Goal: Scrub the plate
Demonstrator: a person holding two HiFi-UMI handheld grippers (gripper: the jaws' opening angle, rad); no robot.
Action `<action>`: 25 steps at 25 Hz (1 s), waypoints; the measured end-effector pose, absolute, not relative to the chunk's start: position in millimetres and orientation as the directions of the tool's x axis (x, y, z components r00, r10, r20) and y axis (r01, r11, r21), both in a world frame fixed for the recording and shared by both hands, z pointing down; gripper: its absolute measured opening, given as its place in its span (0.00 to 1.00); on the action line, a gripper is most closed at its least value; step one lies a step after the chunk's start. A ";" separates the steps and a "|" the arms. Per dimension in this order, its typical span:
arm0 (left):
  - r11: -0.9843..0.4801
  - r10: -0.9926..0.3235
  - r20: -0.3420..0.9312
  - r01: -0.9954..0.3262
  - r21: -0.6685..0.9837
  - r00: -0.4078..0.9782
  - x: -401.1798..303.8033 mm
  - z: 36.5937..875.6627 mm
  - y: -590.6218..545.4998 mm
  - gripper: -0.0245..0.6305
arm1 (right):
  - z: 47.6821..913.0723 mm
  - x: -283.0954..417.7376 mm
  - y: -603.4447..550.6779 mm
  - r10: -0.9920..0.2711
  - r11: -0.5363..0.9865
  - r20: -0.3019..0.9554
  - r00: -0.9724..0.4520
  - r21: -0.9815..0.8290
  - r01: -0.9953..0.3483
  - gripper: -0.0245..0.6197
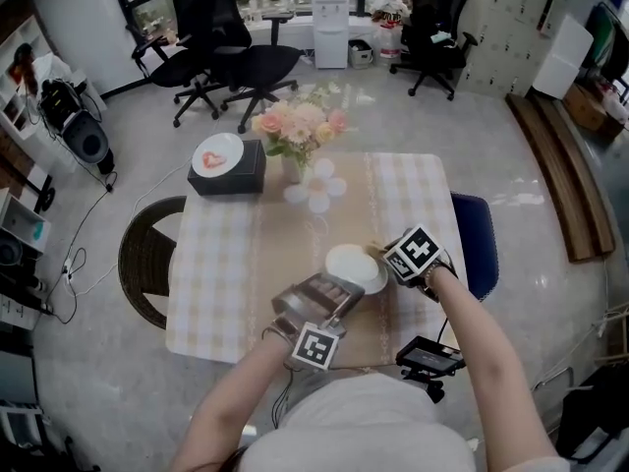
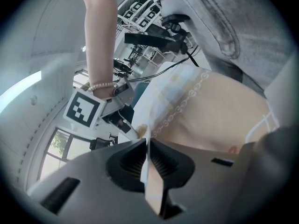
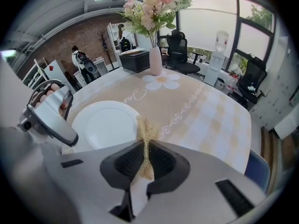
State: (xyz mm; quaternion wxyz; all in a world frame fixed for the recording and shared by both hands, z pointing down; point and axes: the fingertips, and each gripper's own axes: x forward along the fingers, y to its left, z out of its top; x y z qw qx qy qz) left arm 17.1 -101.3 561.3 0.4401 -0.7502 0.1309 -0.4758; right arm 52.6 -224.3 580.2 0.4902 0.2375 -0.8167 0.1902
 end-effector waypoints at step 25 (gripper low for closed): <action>-0.589 -0.788 0.390 -0.402 -0.701 0.476 -0.4 499.7 -143.7 0.07 | 465.6 79.8 -181.9 -0.532 0.656 0.566 -0.630 -0.195 -0.729 0.10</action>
